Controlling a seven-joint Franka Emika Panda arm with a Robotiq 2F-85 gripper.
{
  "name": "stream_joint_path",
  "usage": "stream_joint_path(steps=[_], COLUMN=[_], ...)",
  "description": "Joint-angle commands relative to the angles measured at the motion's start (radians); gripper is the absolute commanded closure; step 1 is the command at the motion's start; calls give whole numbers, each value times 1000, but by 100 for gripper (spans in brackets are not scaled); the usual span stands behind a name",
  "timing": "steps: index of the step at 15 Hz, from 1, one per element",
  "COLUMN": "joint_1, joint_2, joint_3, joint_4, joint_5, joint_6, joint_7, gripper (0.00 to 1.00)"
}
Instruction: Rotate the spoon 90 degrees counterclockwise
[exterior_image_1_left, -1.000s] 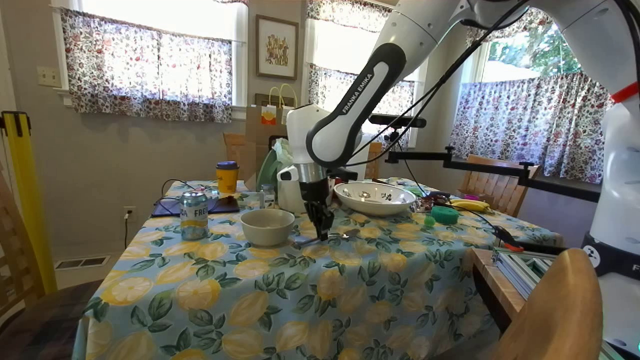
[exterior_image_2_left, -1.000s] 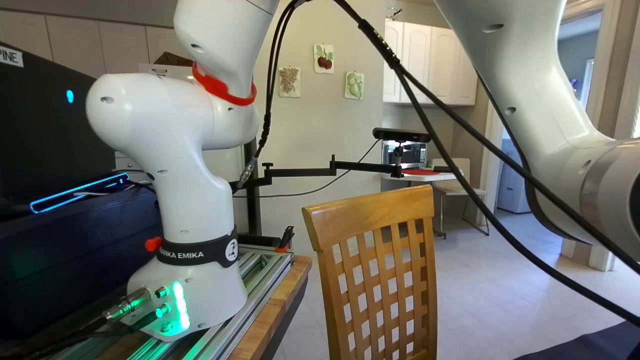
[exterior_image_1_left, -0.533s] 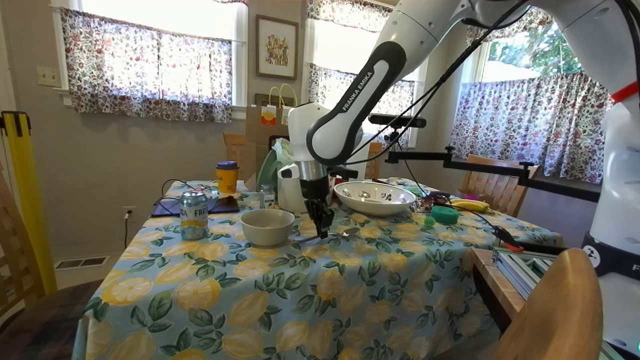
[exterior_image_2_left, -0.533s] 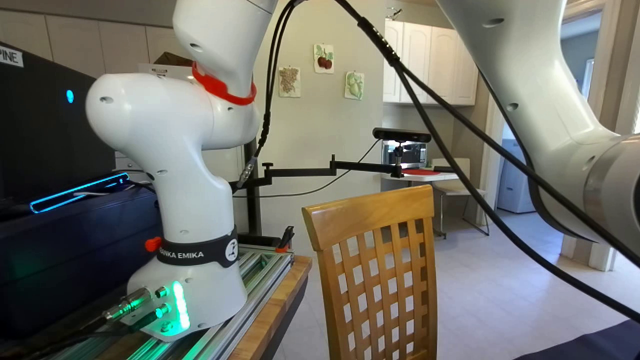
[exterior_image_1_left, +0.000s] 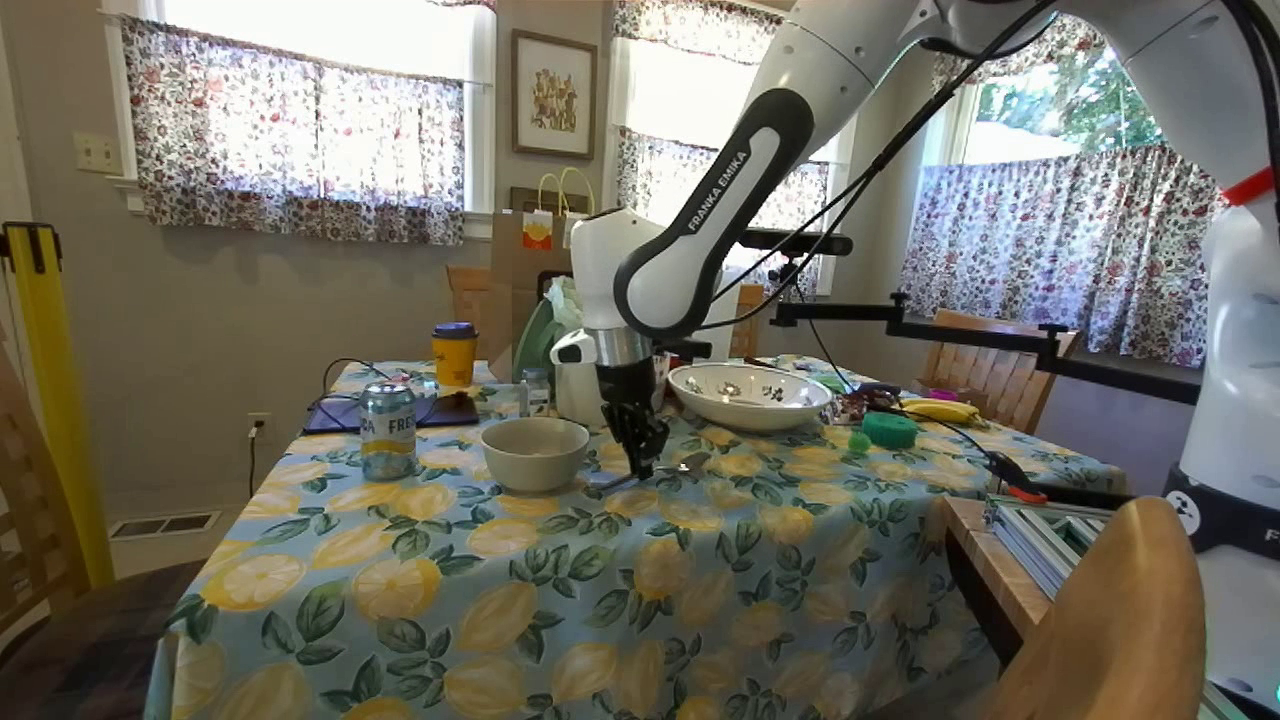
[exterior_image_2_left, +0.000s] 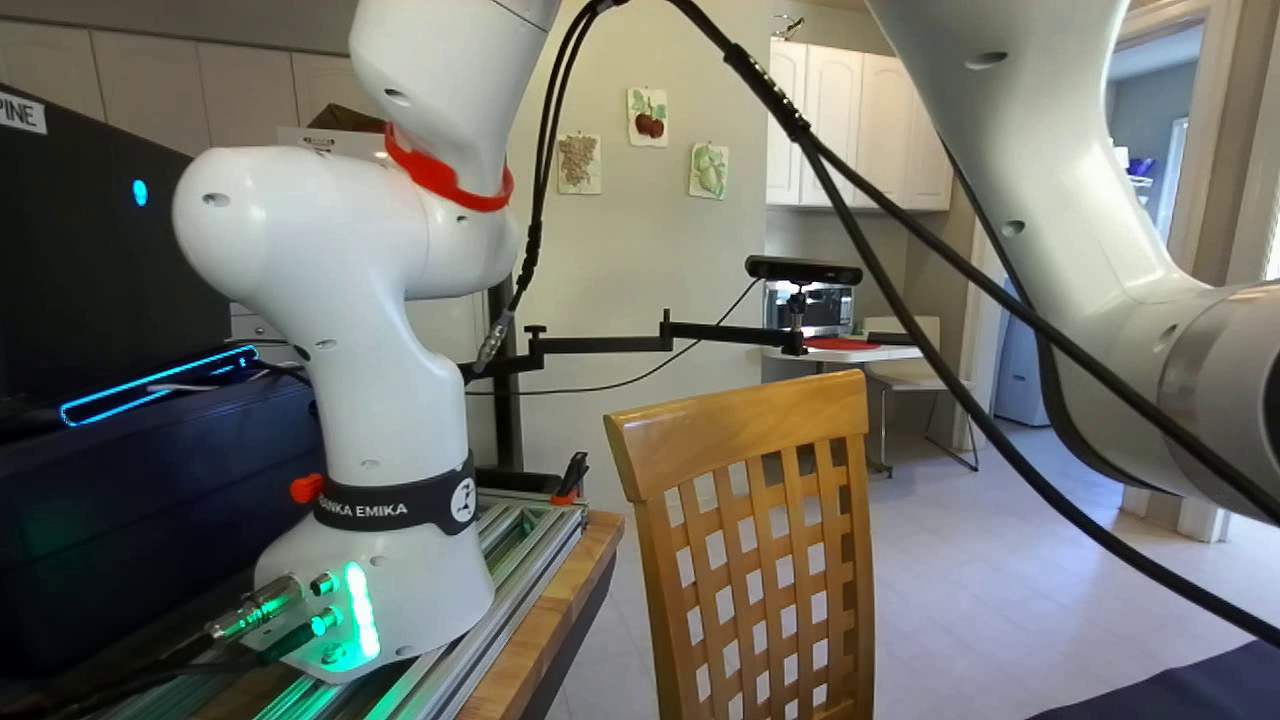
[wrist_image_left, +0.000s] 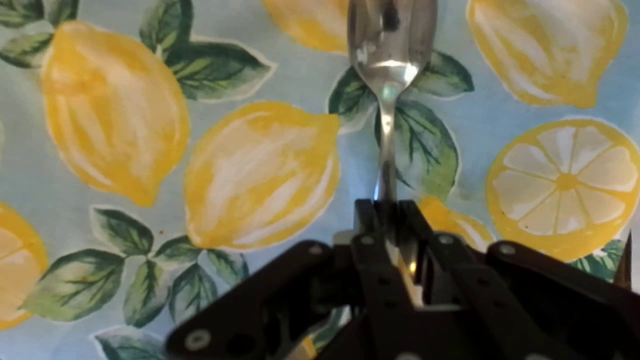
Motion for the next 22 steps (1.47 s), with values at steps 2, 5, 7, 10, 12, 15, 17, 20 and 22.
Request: stream_joint_path(steps=[2, 5, 7, 10, 12, 15, 17, 20, 22], joint_1=[35, 41, 43, 34, 37, 31, 16, -2, -17], joint_2=[24, 27, 28, 27, 22, 20, 18, 9, 0], joint_3=[-53, -67, -71, -66, -71, -72, -64, -55, -44], joint_4=[21, 20, 14, 2, -9, -24, -33, -43, -55], joint_5=[-129, -199, -235, -277, -314, -371, -395, -418, -417], joint_6=[36, 67, 97, 150, 182, 221, 241, 267, 279], joint_7=[-123, -200, -254, -345, -395, -469, -530, -626, -697], gripper=[96, 96, 96, 96, 96, 96, 96, 96, 96])
